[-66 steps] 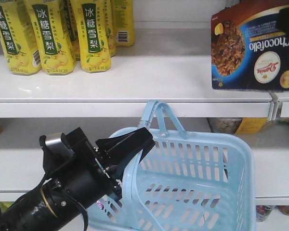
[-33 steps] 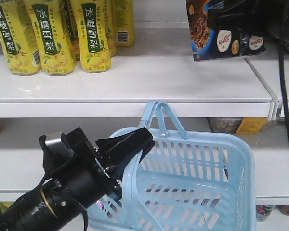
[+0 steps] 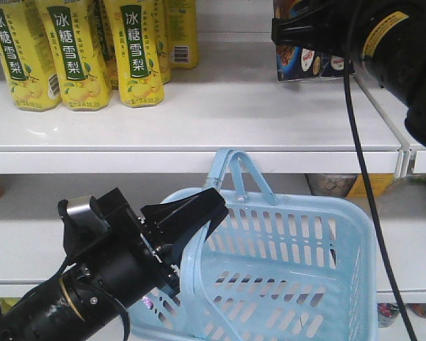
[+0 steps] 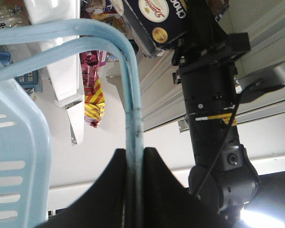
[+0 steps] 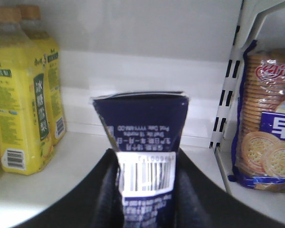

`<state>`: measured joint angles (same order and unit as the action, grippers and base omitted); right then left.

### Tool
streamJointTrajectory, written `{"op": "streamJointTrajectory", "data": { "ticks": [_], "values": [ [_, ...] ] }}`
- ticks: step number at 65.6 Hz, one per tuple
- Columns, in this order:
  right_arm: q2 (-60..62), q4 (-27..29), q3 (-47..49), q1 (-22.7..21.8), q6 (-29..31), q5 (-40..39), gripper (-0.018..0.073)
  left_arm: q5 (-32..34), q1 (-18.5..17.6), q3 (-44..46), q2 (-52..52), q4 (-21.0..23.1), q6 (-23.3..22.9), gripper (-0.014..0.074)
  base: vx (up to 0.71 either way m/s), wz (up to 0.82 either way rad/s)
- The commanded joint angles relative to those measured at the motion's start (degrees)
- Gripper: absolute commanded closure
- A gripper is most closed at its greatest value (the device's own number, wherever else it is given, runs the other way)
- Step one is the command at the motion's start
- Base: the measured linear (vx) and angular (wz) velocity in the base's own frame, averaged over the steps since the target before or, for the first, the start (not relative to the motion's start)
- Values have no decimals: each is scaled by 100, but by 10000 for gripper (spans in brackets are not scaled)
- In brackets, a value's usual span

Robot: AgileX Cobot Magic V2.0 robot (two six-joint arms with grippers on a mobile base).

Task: Left arm holds basket, right arm returns cookies
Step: 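Raise the Chocofello box with the right gripper onto the upper shelf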

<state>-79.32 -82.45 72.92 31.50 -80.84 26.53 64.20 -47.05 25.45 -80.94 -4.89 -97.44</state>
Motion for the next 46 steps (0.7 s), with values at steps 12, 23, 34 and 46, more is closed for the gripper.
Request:
{"op": "streamJointTrajectory", "data": {
  "ticks": [12,23,34,46],
  "values": [
    [-188,-441,167,-23,-60,90,562,504,135,215,162,897,184,599,0,0],
    [-348,-443,87,-23,-60,163,562,504,135,215,162,897,184,599,0,0],
    [-348,-443,-336,-23,-134,144,562,504,135,215,162,897,184,599,0,0],
    [-298,-483,-569,-23,-771,105,562,504,135,215,162,897,184,599,0,0]
  ]
}}
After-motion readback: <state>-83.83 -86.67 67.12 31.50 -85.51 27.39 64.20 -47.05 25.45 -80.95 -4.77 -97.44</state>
